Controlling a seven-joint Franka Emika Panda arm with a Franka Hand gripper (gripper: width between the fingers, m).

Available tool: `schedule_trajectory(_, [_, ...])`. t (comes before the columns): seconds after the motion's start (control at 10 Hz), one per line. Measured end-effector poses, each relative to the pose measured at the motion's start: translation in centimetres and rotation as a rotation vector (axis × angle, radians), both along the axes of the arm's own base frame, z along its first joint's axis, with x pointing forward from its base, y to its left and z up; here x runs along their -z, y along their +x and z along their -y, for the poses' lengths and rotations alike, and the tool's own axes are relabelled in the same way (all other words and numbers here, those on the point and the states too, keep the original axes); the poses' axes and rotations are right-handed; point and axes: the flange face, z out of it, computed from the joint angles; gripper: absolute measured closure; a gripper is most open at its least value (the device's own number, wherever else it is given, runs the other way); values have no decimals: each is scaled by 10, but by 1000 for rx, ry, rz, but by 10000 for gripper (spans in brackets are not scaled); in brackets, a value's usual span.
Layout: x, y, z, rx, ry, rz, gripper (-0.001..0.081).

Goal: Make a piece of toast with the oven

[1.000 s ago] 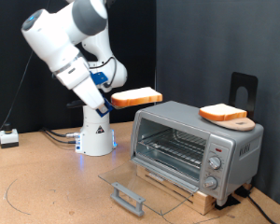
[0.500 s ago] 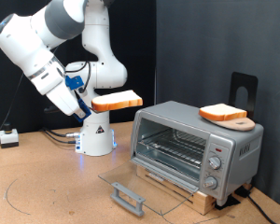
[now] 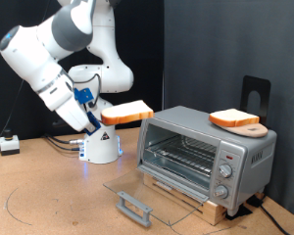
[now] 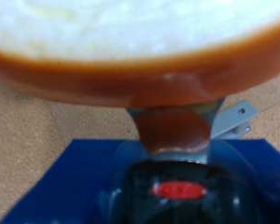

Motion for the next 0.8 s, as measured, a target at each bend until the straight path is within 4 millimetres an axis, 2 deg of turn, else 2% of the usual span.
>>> schedule_trajectory(0.5, [70,21,-31,-14,-12,-16,408])
schedule_trajectory(0.8, [88,28,-51,-51,-16,-10,408])
